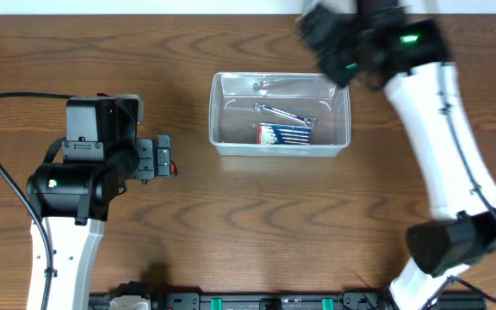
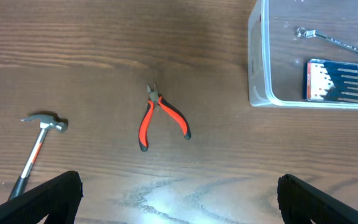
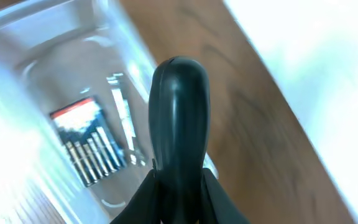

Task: Pack container
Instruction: 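Carry the screwdriver into the container and release it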

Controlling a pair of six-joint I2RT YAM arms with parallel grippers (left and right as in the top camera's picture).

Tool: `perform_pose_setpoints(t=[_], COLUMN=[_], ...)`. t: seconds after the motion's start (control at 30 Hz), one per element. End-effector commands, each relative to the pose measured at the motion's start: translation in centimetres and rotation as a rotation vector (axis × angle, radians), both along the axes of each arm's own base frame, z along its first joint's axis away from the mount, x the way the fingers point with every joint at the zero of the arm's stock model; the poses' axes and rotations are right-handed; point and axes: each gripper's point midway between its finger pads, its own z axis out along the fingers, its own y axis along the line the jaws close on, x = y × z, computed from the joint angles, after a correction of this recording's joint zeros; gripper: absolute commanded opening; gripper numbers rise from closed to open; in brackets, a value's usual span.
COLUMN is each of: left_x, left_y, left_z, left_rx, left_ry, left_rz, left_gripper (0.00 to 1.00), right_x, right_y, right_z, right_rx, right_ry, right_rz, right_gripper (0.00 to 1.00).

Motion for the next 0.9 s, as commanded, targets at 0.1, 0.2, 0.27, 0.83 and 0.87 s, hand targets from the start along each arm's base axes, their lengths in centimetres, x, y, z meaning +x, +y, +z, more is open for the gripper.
perform_pose_setpoints(t=[0.1,0.2,0.27,0.83,0.87], left_x=[0.1,0.0,-0.1,-0.8,-0.8], left_y=[0.1,0.1,0.1,0.2,0.2], left_z=[0.5,0.5,0.4,-0.1,-0.1], left_rx=[0.015,0.015,0.015,0.017,0.017], left_ry=[-0.009,-0.006,-0.001,0.035,0.035], left_rz=[-0.004,-0.005,-0.005,-0.005,-0.005], left_gripper=[0.98,0.98,0.98,0.98,0.98], right_x=[-0.6,-0.7,-0.7,2.7,2.7], right_y=[4.3,4.8,4.6,0.7,0.5], right_z=[-10.1,-14.6,-17.2,-21.4,-21.4], right_rx=[-0.207,-0.241,-0.256,-0.236,-0.231], right_ry=[0.124,0.21,0.262,0.299,0.303], right_rz=[0.361,0.395,0.4,0.258,0.245], right_gripper=[0.01,0.01,0.01,0.3,0.39])
